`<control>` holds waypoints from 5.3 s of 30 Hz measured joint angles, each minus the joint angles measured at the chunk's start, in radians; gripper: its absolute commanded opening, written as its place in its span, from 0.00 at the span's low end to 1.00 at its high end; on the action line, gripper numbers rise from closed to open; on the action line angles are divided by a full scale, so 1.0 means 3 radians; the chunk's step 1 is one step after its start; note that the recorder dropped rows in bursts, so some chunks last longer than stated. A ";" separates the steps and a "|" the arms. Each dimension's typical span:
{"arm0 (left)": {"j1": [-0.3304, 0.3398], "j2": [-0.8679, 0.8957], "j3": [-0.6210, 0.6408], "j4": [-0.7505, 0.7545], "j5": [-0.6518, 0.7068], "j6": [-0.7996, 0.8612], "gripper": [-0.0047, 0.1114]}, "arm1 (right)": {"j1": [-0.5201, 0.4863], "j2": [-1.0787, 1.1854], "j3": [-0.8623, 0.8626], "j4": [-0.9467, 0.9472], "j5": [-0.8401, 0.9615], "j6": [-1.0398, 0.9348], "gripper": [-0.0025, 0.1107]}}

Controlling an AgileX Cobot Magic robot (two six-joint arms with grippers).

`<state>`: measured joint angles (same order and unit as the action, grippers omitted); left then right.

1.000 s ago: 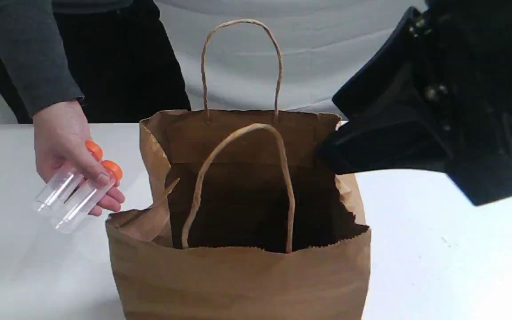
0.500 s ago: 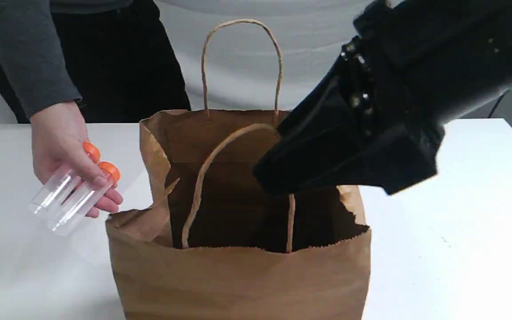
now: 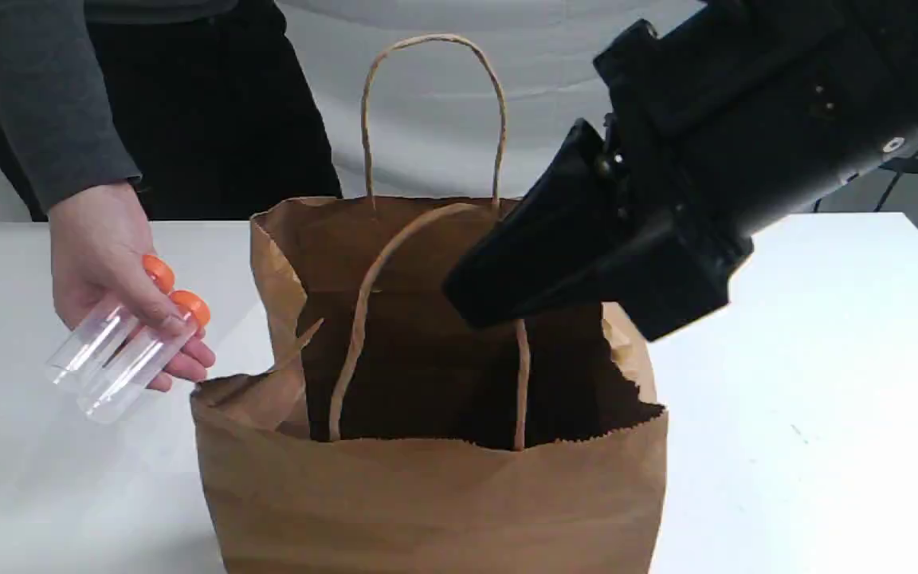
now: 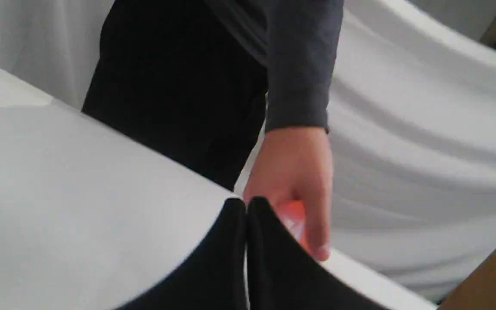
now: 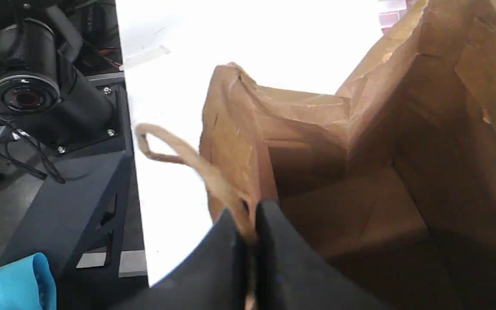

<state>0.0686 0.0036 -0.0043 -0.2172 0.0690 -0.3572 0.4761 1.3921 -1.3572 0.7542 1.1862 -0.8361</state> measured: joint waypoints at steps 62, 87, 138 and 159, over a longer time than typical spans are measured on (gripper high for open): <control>-0.1234 0.5339 -0.5230 -0.0510 0.3844 0.3668 0.51 | 0.0000 0.0390 0.0000 -0.0111 -0.0069 0.0000 0.02; -0.1235 0.5797 -0.5230 -0.0841 0.3844 0.3717 0.04 | 0.0000 0.0390 0.0000 -0.0111 -0.0069 0.0000 0.02; -0.0892 0.6400 -0.5234 -0.1679 0.3757 0.3583 0.04 | 0.0000 0.0404 -0.1236 -0.0017 0.0139 0.0439 0.02; -0.0892 0.6383 -0.6195 -0.1679 0.3834 0.3494 0.04 | 0.0000 0.0136 -0.0770 -0.0252 -0.0394 0.0139 0.02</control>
<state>-0.1989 1.9186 -1.8627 -0.7208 1.2192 0.6909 0.4761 1.4330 -1.5882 0.6787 1.0682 -0.7945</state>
